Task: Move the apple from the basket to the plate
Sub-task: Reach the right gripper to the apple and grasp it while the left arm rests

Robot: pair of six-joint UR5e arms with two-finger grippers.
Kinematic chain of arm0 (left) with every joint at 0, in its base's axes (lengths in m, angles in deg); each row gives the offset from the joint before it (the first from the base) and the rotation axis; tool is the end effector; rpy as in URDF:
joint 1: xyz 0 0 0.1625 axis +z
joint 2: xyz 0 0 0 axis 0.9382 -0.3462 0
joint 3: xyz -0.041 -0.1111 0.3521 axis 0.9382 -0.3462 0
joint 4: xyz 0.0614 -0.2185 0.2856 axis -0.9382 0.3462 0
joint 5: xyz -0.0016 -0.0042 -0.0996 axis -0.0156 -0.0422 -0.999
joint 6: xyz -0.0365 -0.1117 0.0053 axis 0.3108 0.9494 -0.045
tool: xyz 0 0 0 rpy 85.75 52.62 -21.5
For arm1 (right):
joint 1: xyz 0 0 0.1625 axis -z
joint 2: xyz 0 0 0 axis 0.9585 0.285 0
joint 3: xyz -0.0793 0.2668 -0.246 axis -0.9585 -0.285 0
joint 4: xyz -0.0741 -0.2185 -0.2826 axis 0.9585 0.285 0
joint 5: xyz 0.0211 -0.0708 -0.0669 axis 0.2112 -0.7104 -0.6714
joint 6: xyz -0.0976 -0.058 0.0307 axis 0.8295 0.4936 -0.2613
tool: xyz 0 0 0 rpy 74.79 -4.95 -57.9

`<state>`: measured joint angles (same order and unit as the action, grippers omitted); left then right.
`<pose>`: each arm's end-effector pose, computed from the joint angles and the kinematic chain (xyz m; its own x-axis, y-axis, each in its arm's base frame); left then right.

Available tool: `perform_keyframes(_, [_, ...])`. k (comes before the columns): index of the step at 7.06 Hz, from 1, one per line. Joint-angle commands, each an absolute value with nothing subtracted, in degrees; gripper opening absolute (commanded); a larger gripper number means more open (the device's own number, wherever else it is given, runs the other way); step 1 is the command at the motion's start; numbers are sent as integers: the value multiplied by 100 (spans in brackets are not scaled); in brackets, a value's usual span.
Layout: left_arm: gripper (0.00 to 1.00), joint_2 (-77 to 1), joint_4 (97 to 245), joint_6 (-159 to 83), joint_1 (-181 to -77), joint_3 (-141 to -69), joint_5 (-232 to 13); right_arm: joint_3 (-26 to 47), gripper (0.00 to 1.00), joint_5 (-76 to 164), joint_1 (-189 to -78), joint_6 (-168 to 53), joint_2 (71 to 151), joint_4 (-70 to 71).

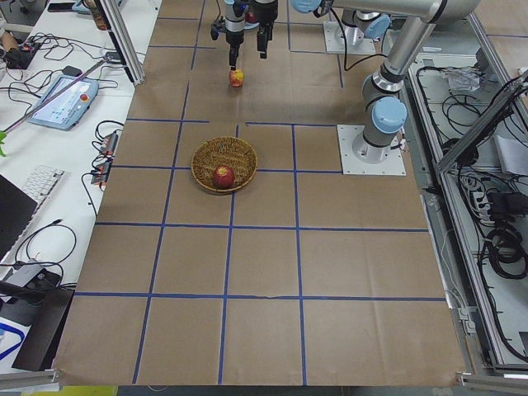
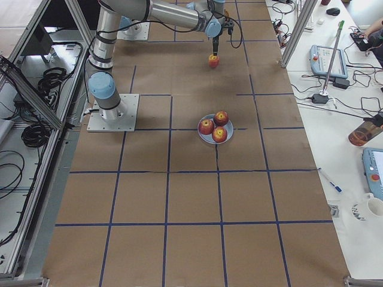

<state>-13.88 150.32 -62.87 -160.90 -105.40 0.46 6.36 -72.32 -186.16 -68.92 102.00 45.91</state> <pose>-0.1448 -0.4008 0.4320 -0.9798 0.1968 0.0354 0.1980 0.9797 0.0323 0.3450 -0.4947 0.2155 -0.9952 0.0964 0.0149 0.0949 0.9921 -0.0816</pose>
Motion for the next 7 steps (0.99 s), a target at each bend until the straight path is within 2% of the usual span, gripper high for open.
perform_keyframes(1, [98, -1392, 14906, -6375, -16071, -10549, 46, 1067, 100, -7226, -18612, -6884, 9923, 5506])
perform_keyframes(3, [98, -1392, 14906, -6445, -16054, -10549, 55, 1209, 100, -7208, -18612, -6884, 9711, 5844])
perform_keyframes(4, [98, -1384, 14906, -6455, -16036, -10557, 55, 1201, 89, -7199, -18620, -6911, 9710, 5845])
perform_keyframes(5, [98, -1384, 14915, -6455, -16027, -10558, 55, 1192, 69, -7208, -18612, -6911, 9745, 5836])
perform_keyframes(6, [98, -1384, 14915, -6455, -16027, -10558, 55, 1166, 60, -7217, -18603, -6911, 9780, 5827])
perform_keyframes(7, [98, -1384, 14915, -6455, -16027, -10558, 55, 1139, 58, -7225, -18585, -6902, 9789, 5818])
